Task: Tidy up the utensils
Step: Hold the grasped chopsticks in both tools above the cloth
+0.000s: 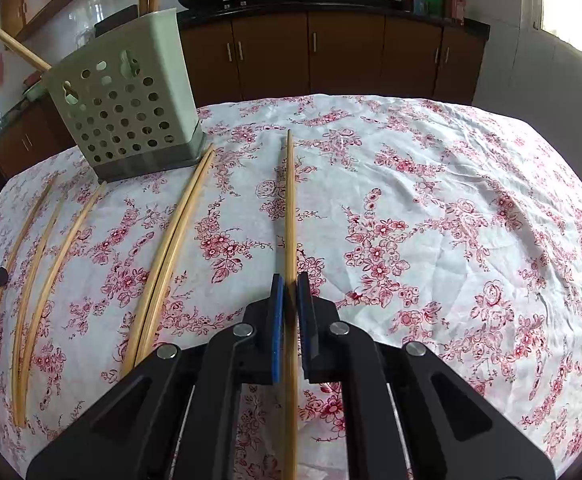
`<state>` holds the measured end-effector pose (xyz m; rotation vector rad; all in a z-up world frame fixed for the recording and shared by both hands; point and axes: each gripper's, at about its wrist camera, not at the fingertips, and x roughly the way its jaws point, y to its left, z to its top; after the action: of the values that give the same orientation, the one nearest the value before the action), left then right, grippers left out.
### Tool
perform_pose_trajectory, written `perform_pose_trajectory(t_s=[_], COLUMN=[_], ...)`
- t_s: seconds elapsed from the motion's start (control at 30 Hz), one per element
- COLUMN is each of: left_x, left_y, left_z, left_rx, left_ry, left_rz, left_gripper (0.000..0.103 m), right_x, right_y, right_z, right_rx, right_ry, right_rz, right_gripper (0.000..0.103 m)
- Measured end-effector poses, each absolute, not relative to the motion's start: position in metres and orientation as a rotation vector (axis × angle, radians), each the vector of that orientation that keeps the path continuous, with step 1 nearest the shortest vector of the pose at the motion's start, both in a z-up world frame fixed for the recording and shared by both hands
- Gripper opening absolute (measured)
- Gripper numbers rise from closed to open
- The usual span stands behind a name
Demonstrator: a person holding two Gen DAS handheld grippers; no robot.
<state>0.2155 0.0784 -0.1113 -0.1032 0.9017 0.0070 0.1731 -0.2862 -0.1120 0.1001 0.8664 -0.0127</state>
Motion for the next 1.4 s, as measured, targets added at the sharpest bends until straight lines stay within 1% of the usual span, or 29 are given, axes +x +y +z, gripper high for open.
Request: perform_pose_trajectory(t_s=[1.4], left_x=[0.2136], left_y=[0.0794], left_z=[-0.1112], left_rx=[-0.116], left_ry=[0.899], left_rz=[0.005], left_gripper=[0.011], right_x=[0.1731], right_y=[-0.2857], right_z=[-0.1122], right_rx=[0.099], right_ry=[0.864], right_rz=[-0.015], right_gripper=[0.009])
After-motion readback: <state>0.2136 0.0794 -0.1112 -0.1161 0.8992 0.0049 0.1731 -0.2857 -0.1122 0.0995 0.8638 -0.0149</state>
